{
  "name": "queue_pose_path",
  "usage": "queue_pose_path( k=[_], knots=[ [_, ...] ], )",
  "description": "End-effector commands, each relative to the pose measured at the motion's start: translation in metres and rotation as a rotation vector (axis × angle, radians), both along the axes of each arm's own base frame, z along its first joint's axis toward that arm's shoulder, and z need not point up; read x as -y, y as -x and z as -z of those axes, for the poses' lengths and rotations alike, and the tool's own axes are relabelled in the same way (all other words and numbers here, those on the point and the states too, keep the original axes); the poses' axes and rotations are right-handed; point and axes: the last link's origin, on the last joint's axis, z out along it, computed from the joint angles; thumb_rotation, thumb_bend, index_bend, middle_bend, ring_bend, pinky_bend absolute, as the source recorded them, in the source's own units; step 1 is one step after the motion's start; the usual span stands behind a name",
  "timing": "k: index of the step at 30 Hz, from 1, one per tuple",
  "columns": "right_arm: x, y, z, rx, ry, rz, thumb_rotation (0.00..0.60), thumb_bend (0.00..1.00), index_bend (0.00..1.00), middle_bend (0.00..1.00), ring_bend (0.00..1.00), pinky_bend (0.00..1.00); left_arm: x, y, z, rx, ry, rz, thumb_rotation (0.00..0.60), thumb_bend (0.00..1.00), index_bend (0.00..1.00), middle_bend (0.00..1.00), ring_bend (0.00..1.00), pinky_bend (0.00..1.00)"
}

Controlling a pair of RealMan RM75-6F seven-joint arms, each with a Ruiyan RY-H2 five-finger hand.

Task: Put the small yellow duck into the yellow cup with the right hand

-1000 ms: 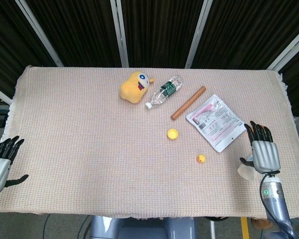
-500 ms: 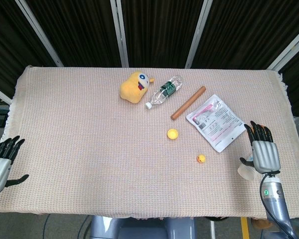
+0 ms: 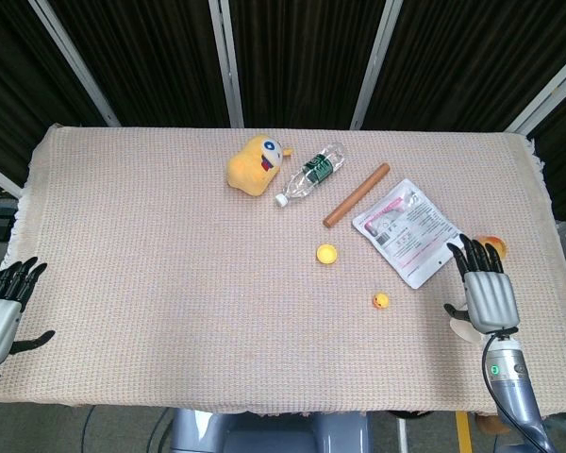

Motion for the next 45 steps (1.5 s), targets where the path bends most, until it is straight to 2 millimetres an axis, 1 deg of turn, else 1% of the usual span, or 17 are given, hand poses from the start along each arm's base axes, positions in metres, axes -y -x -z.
queue_pose_path(
  k=[1, 4, 6, 12, 18, 26, 32, 36, 45],
  knots=[
    [-0.001, -0.003, 0.005, 0.028, -0.017, 0.007, 0.6, 0.0, 0.17, 0.0, 0.0, 0.0, 0.0, 0.0, 0.0, 0.0, -0.001, -0.001, 0.6, 0.0, 0.0, 0.0, 0.0, 0.11],
    [0.0, -0.012, 0.012, 0.051, -0.044, -0.002, 0.6, 0.0, 0.23, 0.0, 0.0, 0.0, -0.001, 0.0, -0.001, -0.002, -0.009, 0.003, 0.6, 0.0, 0.0, 0.0, 0.0, 0.11],
    [0.001, -0.016, 0.016, 0.044, -0.056, -0.013, 0.6, 0.0, 0.25, 0.0, 0.0, 0.0, -0.001, 0.0, -0.001, -0.003, -0.009, 0.004, 0.6, 0.0, 0.0, 0.0, 0.0, 0.11],
    [0.009, -0.031, 0.048, 0.069, -0.12, 0.002, 0.6, 0.01, 0.27, 0.0, 0.0, 0.0, 0.0, -0.001, -0.001, -0.01, -0.011, 0.011, 0.6, 0.0, 0.0, 0.0, 0.0, 0.11],
    [0.023, -0.036, 0.08, 0.095, -0.167, 0.061, 0.6, 0.06, 0.27, 0.0, 0.0, 0.0, 0.0, 0.0, -0.001, 0.002, -0.011, 0.008, 0.6, 0.0, 0.0, 0.0, 0.0, 0.11],
    [0.031, -0.042, 0.109, 0.102, -0.2, 0.094, 0.6, 0.1, 0.3, 0.0, 0.0, 0.0, -0.001, -0.001, 0.0, 0.001, -0.007, 0.021, 0.6, 0.0, 0.0, 0.0, 0.0, 0.11],
    [0.032, -0.04, 0.117, 0.106, -0.199, 0.1, 0.6, 0.14, 0.33, 0.0, 0.0, 0.0, -0.001, -0.001, 0.0, 0.005, -0.005, 0.02, 0.6, 0.0, 0.0, 0.0, 0.0, 0.11],
    [0.032, -0.036, 0.117, 0.11, -0.196, 0.109, 0.6, 0.15, 0.37, 0.0, 0.0, 0.0, -0.001, -0.001, 0.0, 0.005, -0.004, 0.02, 0.6, 0.0, 0.0, 0.0, 0.0, 0.11],
    [0.032, -0.024, 0.116, 0.11, -0.196, 0.134, 0.6, 0.16, 0.38, 0.0, 0.0, 0.0, -0.001, -0.001, 0.0, 0.006, -0.003, 0.014, 0.6, 0.0, 0.0, 0.0, 0.0, 0.11]
  ],
)
